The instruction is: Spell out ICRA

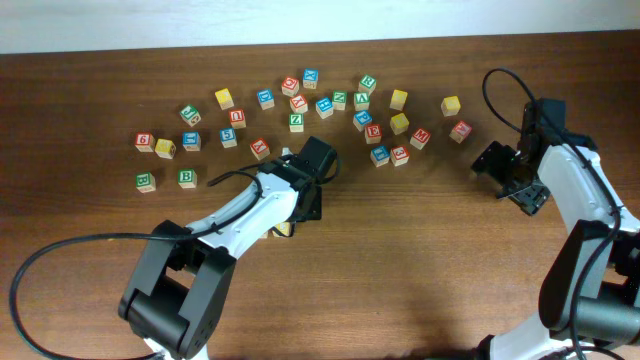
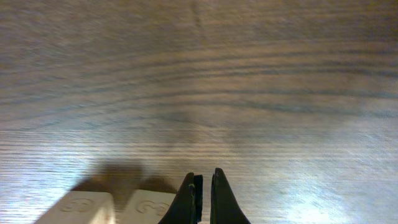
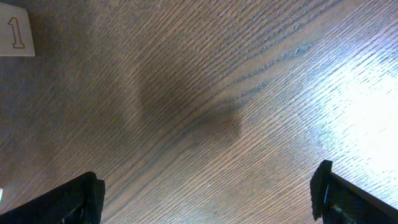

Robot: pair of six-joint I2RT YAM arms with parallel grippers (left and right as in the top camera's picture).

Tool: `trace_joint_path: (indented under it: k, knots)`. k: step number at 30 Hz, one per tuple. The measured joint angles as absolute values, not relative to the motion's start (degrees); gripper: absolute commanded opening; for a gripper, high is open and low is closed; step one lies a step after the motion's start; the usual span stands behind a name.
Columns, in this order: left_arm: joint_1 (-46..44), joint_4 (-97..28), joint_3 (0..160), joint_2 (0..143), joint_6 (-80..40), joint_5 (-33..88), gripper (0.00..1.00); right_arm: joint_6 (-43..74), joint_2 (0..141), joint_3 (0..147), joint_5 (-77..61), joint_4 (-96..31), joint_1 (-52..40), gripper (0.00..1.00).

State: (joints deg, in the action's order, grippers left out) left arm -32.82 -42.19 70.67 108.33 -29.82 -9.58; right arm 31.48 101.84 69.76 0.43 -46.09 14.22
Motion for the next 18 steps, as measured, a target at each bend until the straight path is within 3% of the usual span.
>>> trace_joint_path:
  k: [18]
  knots:
    - [-32.82, -43.66, 70.65, 108.33, -29.82, -5.85, 0.04, 31.46, 101.84, 69.76, 0.43, -46.11, 14.22, 0.98]
